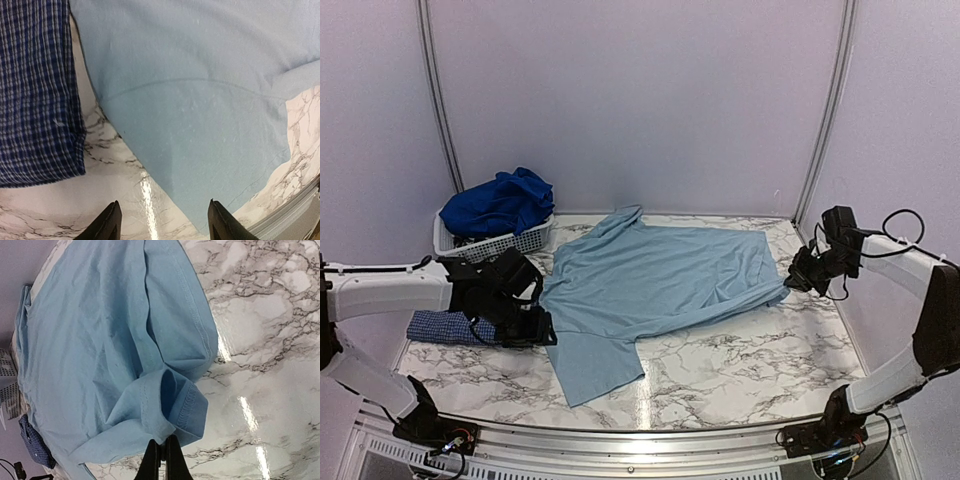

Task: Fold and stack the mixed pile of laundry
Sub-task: Pick up the flattened T-shirt from the center of the board, then flatten out the flattened T-shirt at the center of the board, then adjust the flattened T-shirt at the center of the board.

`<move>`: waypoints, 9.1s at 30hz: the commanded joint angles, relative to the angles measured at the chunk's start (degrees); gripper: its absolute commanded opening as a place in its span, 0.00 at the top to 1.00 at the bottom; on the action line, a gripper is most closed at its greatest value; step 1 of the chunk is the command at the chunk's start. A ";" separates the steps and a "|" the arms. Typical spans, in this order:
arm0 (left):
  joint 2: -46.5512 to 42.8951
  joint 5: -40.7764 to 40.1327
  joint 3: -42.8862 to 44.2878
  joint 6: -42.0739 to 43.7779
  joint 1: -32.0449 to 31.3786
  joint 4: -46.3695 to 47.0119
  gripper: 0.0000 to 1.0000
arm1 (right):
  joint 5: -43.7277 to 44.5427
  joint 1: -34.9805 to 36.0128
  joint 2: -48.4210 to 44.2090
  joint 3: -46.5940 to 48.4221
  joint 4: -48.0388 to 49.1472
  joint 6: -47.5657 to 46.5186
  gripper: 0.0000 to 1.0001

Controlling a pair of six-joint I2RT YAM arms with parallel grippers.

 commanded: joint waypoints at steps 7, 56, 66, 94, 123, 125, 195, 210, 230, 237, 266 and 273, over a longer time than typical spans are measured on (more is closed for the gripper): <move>6.83 -3.54 -0.63 -5.99 -6.02 4.41 0.37 | 1.51 -0.68 -7.47 -5.71 -4.62 -2.08 1.00; 1.58 -22.03 68.31 12.91 -5.71 6.51 1.00 | -5.09 -3.05 -10.33 50.44 -6.14 -4.59 1.00; 29.78 -2.13 100.03 1.92 13.32 18.73 1.00 | -8.86 -3.93 16.43 73.78 6.22 3.60 1.00; -24.22 6.18 10.62 4.69 6.26 15.86 0.01 | -6.06 -7.27 -26.14 5.83 -4.57 -3.54 0.25; 14.55 -3.30 20.23 8.47 -3.43 15.09 0.01 | -7.37 8.61 52.73 56.20 11.53 -18.17 0.46; 14.72 -3.36 20.33 8.29 -3.52 15.09 0.01 | -6.93 8.93 56.45 58.82 10.78 -18.19 0.47; 16.80 3.45 18.01 11.35 -3.51 7.12 0.09 | -2.50 7.13 38.75 37.26 -0.07 -31.93 0.44; 20.74 4.31 21.73 10.10 -0.84 6.70 0.09 | -3.45 7.10 40.60 33.42 -1.35 -35.07 0.43; 24.71 6.26 25.72 12.49 0.92 5.84 0.09 | -4.08 6.44 43.08 39.35 -3.43 -34.04 0.65; 24.43 6.39 25.24 12.50 1.81 5.78 0.09 | -3.21 6.44 44.24 39.61 -4.45 -33.97 0.63; 25.89 5.96 23.42 10.45 3.77 5.75 0.10 | 11.18 -3.27 59.46 69.11 -4.45 -28.51 0.96; 23.70 3.88 23.63 11.15 3.77 6.30 0.08 | 13.93 -3.40 58.79 74.64 -9.54 -29.43 0.43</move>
